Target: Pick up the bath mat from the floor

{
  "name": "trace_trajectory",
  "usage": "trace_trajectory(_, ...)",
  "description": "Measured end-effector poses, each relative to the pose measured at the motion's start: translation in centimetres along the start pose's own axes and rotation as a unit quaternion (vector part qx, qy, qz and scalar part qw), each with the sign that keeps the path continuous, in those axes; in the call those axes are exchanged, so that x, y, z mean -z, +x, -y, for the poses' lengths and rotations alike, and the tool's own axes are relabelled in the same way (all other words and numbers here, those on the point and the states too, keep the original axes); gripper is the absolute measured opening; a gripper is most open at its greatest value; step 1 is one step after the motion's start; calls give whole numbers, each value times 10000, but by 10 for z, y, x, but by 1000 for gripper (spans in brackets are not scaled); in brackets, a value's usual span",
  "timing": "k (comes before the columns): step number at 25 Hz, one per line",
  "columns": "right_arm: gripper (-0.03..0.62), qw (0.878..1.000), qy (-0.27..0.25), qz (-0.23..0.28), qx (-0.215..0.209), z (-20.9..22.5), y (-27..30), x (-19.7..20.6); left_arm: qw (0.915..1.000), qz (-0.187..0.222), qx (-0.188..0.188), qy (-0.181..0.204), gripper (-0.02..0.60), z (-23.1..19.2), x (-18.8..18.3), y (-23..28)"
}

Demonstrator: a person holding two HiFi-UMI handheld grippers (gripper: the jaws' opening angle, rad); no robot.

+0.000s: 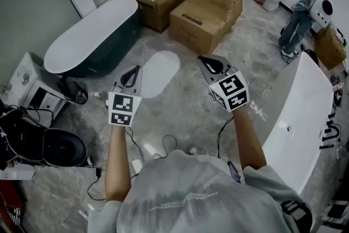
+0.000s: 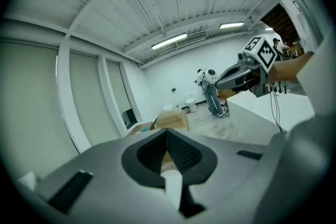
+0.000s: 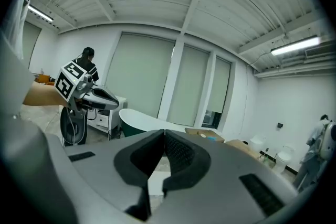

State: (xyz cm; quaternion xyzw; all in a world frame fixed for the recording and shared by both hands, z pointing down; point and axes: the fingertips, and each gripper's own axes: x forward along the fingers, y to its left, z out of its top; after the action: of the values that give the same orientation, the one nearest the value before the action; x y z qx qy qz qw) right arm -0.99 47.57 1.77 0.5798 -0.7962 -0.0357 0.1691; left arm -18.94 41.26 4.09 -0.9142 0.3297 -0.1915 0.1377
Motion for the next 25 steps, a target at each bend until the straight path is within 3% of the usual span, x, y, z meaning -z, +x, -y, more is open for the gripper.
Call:
trace_trajectory(12,15,9988,100,472,-41,64,-35,23,9995,-40,-234,-192,17,49,-14,30)
trace_trajectory(21,17,9978,165,528,-378,76,-39,39,9982,-22,-243,-550,20,56,-13,45)
trace_trajectory(22,17,9978,115,489,-440,75,-37,42,9979,-54,-237,-596,38,55,-10,48)
trace_trajectory(23,17,9978,61,445,-488,75,-35,45,9977,-77,-230,-629,110,54,-7,51)
trace_trajectory(24,18,9979,12,408,-508,77,-33,48,9976,-83,-226,-651,142,53,-5,56)
trace_trajectory(25,20,9980,-14,385,-503,80,-31,51,9975,-64,-227,-667,146,52,-5,60)
